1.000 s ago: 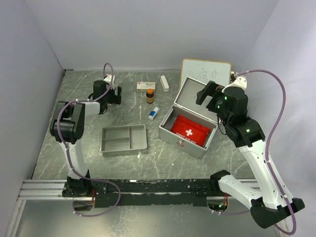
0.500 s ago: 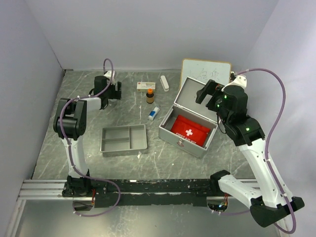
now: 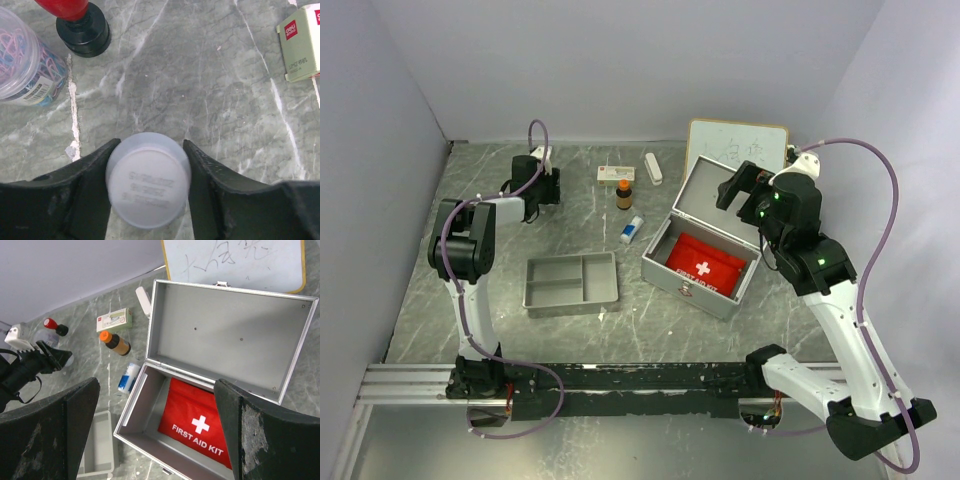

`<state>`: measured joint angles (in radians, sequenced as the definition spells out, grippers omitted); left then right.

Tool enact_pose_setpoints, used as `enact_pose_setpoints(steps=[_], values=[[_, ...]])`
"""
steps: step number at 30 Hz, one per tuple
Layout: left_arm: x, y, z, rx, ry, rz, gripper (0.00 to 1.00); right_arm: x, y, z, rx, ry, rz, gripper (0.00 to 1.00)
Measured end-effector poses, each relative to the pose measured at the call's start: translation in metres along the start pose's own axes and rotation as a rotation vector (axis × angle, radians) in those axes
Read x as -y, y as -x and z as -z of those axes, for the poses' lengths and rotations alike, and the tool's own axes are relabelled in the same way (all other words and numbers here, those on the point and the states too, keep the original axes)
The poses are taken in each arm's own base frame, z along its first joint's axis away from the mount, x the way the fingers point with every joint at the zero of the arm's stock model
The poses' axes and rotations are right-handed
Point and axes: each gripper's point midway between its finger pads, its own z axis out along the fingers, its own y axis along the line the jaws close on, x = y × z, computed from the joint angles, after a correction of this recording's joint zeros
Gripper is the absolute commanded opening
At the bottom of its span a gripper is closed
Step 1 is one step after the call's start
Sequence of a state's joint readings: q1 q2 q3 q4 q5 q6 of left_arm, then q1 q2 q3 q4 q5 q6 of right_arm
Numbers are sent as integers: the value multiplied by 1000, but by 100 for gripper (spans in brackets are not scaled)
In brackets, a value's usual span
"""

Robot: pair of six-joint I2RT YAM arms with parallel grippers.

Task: Organize the medicine kit
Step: Pick up the pill bottle at the center of the board.

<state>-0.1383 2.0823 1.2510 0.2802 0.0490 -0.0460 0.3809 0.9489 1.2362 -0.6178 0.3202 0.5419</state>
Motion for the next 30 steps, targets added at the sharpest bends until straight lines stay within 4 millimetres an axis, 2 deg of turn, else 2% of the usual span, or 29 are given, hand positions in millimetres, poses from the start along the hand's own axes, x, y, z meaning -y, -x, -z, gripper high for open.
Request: enact_pose_setpoints(steps=[4,8,13,15,22,30], values=[[0,0,0,-2,2,2,51,0,0,0,-1,2,-2,100],[-1,0,0,-4,3,5,39,-1,0,0,-2,3,-5,100],[-1,-1,0,-5,2,6,14,-2,-1,-2,-5,5,-8,100],[-1,-1,0,-6,1,6,7,-3,-2,-3,-8,8,-9,100],[-5,-3,5,-27,-1,-5,7,-4,-3,-5,-14,11,-15,100],[-10,-15,31,-150,-59,-70,7,-8,-1,-7,-5,27,-22,100]])
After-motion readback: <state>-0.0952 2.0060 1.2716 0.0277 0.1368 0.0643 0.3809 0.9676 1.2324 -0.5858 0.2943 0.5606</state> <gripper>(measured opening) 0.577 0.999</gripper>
